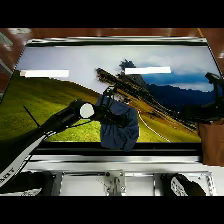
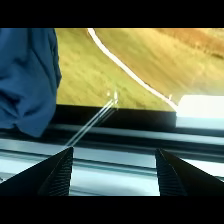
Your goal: Fold the shirts.
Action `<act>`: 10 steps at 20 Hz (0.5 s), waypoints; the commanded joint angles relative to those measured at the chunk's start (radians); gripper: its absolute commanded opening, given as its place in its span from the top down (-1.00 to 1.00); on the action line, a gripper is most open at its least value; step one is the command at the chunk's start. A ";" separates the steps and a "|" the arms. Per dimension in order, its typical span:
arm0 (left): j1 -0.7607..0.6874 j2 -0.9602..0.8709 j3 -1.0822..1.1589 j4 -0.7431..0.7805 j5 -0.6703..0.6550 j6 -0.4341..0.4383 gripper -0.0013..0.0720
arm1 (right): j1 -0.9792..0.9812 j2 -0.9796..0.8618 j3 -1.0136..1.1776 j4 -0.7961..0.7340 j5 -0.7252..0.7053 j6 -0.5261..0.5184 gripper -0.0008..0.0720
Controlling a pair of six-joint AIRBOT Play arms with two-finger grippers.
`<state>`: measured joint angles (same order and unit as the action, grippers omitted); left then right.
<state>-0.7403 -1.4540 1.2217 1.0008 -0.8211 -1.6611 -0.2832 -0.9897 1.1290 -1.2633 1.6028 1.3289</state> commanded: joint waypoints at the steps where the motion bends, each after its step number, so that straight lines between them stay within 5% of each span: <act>1: 0.158 0.027 -0.002 -0.054 -0.116 0.055 -0.96 | 0.000 -0.001 -0.133 0.005 -0.064 -0.005 -0.76; 6: 0.489 0.089 -0.058 -0.022 -0.346 0.098 -0.96 | 0.000 -0.001 -0.346 0.171 -0.213 -0.009 -0.76; 10: 0.509 0.024 -0.159 -0.068 -0.222 0.097 -0.95 | 0.000 -0.001 -0.487 0.326 -0.320 -0.030 -0.76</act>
<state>-0.2779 -1.3964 1.1168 0.9710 -1.0828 -1.5730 -0.2832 -0.9901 0.7383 -1.0569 1.3693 1.3113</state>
